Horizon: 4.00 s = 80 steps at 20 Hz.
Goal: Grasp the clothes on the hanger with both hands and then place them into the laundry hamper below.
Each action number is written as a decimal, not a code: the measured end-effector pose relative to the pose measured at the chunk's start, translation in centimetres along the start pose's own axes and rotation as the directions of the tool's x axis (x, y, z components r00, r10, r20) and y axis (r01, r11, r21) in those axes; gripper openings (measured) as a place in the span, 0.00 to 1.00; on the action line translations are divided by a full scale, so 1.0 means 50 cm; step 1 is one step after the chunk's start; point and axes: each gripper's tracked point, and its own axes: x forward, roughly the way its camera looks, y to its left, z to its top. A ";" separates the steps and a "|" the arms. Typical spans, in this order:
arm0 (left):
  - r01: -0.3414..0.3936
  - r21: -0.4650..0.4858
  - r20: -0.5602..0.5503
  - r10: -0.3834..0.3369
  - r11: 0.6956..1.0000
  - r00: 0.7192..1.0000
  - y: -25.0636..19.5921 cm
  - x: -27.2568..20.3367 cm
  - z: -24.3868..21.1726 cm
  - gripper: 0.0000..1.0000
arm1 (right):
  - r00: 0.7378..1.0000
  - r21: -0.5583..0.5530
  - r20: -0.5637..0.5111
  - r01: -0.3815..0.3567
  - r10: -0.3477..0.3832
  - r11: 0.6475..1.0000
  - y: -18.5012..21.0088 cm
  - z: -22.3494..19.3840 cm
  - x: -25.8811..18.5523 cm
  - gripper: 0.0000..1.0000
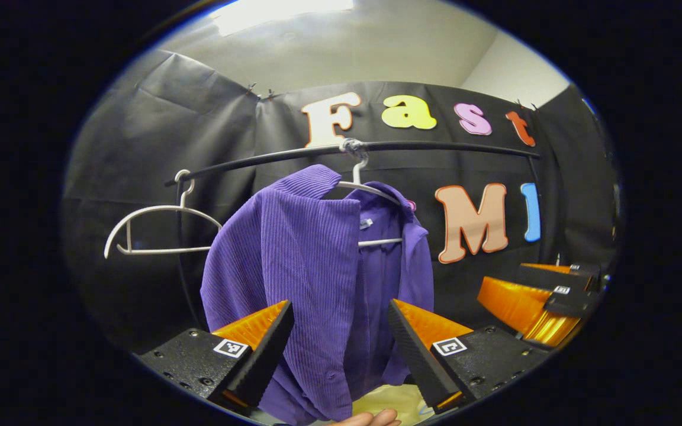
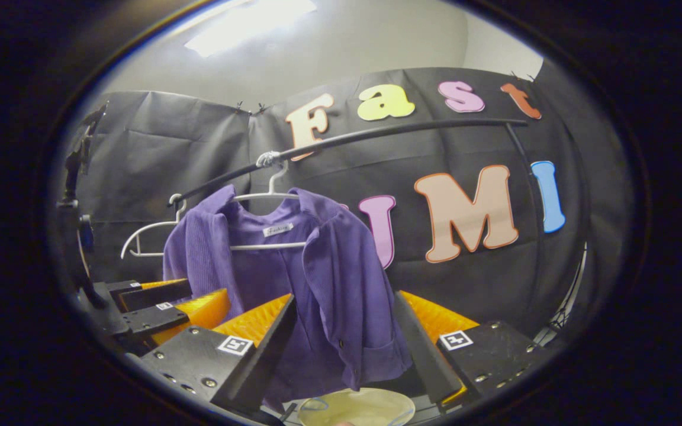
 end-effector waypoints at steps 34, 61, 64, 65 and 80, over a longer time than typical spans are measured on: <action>0.162 0.082 0.019 -0.164 0.983 0.986 0.053 0.024 0.034 0.00 | 0.999 0.001 -0.025 -0.031 0.032 1.000 0.084 -0.015 0.365 0.13; 0.136 -0.012 0.155 -0.132 0.991 0.979 0.294 -0.007 0.171 0.00 | 0.921 -0.110 0.201 0.358 -0.332 0.927 -0.063 0.185 0.284 0.01; 0.226 0.006 0.111 -0.225 0.974 0.968 0.207 -0.016 0.115 0.00 | 0.921 -0.134 0.208 0.362 -0.331 0.923 -0.063 0.178 0.282 0.01; 0.271 0.005 0.098 -0.270 0.963 0.958 0.173 -0.018 0.104 0.00 | 0.923 -0.146 0.206 0.358 -0.326 0.922 -0.060 0.173 0.280 0.01; -0.009 0.104 0.049 0.004 0.995 0.999 0.140 0.043 -0.027 0.86 | 0.952 -0.202 0.191 0.279 -0.241 0.939 -0.014 0.141 0.273 0.02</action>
